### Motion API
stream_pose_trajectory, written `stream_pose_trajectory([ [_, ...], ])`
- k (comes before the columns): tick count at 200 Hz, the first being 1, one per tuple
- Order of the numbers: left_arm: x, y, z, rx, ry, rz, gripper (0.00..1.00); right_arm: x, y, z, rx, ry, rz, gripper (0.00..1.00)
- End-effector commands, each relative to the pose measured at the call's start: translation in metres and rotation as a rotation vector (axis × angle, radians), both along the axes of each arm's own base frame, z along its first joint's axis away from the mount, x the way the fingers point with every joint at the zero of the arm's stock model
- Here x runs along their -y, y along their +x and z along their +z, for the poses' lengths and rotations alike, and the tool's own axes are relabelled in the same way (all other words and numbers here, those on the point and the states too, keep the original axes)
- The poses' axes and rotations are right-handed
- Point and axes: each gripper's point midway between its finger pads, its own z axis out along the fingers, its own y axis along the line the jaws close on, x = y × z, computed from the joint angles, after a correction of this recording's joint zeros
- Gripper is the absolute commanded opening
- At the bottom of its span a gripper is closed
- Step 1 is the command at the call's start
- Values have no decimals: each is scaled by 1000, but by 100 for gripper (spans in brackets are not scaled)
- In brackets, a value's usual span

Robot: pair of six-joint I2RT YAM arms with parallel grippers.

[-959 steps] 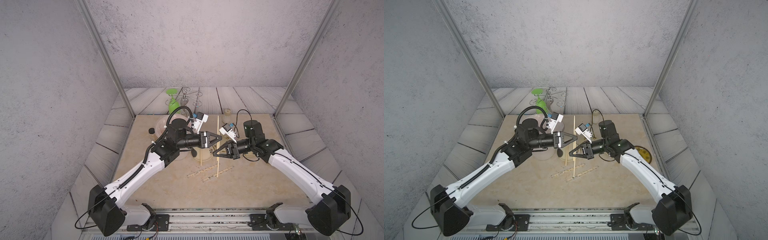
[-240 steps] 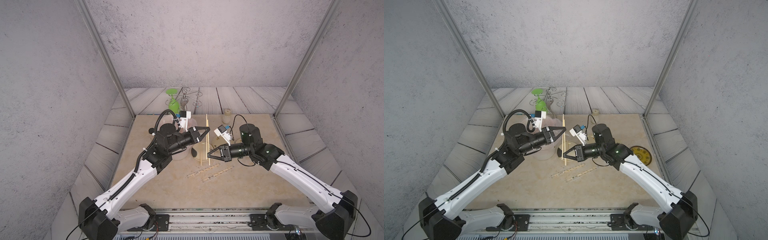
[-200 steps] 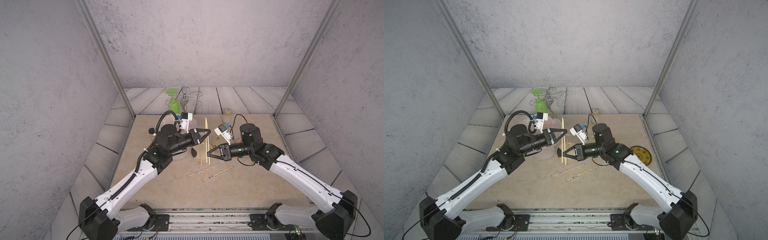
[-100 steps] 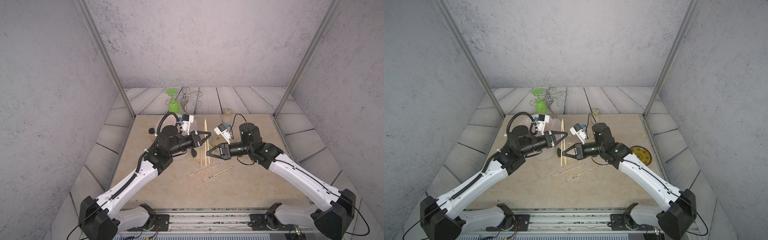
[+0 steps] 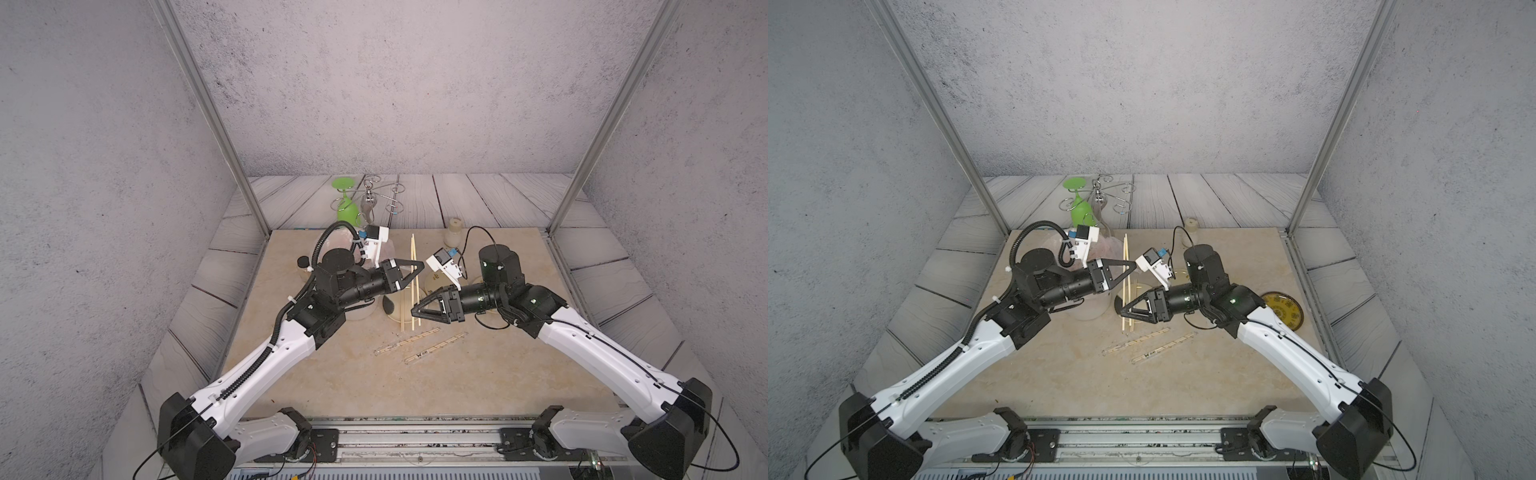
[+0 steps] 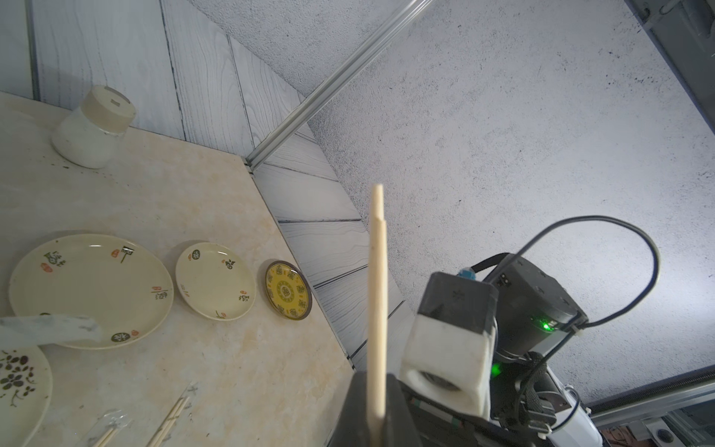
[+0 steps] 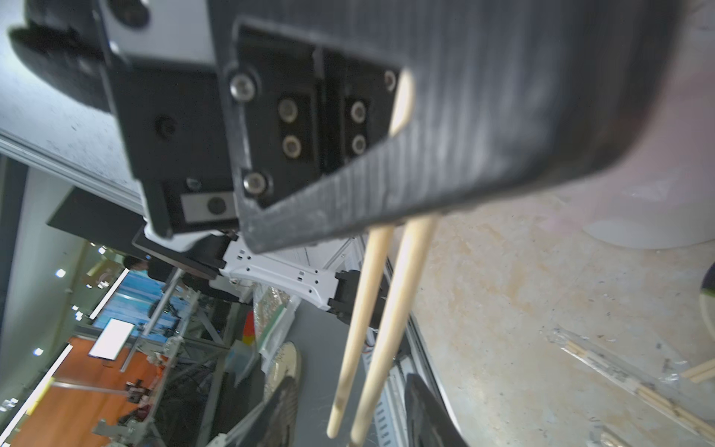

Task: Remove the packaging of disposable chopsticks
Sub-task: Adjust the disposable chopsticks.

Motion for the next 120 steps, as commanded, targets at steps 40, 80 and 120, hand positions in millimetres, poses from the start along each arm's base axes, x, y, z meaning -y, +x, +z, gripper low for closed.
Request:
stream_pose_trajectory([
  [40, -4, -1, 22, 37, -69, 15, 0, -12, 17, 11, 27, 36, -22, 29],
  [80, -9, 6, 19, 37, -75, 70, 0, -15, 22, 9, -15, 57, -48, 0],
  [120, -22, 18, 8, 22, -45, 176, 2, -10, 22, 2, -60, 28, -81, 0],
])
